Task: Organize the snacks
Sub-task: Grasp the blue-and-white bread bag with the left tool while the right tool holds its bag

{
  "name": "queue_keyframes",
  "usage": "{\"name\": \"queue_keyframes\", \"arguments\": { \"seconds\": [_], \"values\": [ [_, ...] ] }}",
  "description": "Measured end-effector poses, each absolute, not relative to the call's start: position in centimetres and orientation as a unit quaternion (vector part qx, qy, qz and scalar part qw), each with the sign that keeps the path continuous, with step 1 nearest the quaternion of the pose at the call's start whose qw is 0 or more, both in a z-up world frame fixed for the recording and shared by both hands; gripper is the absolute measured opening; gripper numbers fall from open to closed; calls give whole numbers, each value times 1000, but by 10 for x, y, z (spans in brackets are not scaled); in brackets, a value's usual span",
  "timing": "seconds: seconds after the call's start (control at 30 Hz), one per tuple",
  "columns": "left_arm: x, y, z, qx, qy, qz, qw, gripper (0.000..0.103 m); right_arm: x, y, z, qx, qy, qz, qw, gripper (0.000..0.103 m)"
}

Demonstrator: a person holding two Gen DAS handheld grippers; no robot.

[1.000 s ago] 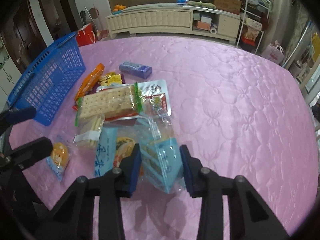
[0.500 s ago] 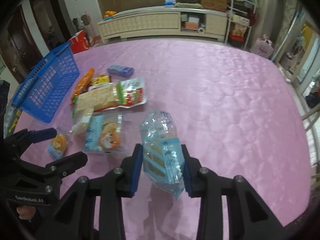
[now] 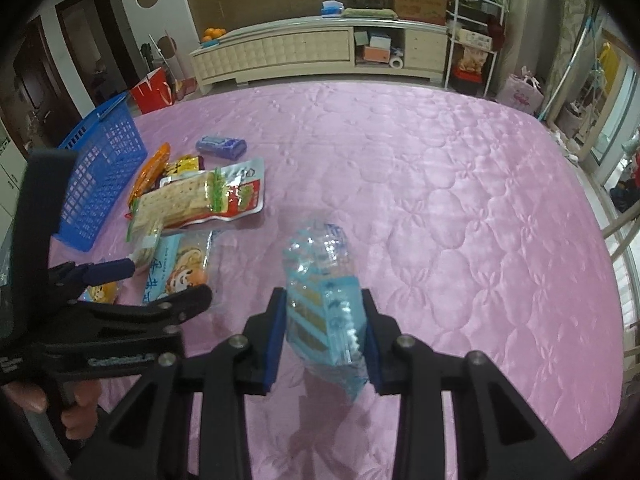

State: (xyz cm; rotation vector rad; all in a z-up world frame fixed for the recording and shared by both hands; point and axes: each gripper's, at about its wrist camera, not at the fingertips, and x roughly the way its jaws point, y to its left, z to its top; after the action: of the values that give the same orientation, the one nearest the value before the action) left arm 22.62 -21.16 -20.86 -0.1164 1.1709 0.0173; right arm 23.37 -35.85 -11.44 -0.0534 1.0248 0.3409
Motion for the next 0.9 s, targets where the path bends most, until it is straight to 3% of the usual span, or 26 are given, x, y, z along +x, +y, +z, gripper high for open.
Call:
{"name": "queue_keyframes", "arguments": {
  "seconds": [0.2,0.3,0.4,0.47,0.9],
  "values": [
    [237,-215,-227,-73,568,14,819,100,235,-364,-117,-12,488,167,857,39],
    [238,-212,-232,-93,574,18,814,83,234,-368,-117,-7,488,168,857,39],
    [236,-212,-229,-91,565,7,820,79,233,-371,-117,-6,487,166,857,39],
    [234,-211,-227,-95,561,-5,822,64,232,-372,-117,-4,488,164,857,39],
    [215,-199,-191,-98,536,-52,837,63,215,-360,-88,-3,478,161,864,39]
  ]
}}
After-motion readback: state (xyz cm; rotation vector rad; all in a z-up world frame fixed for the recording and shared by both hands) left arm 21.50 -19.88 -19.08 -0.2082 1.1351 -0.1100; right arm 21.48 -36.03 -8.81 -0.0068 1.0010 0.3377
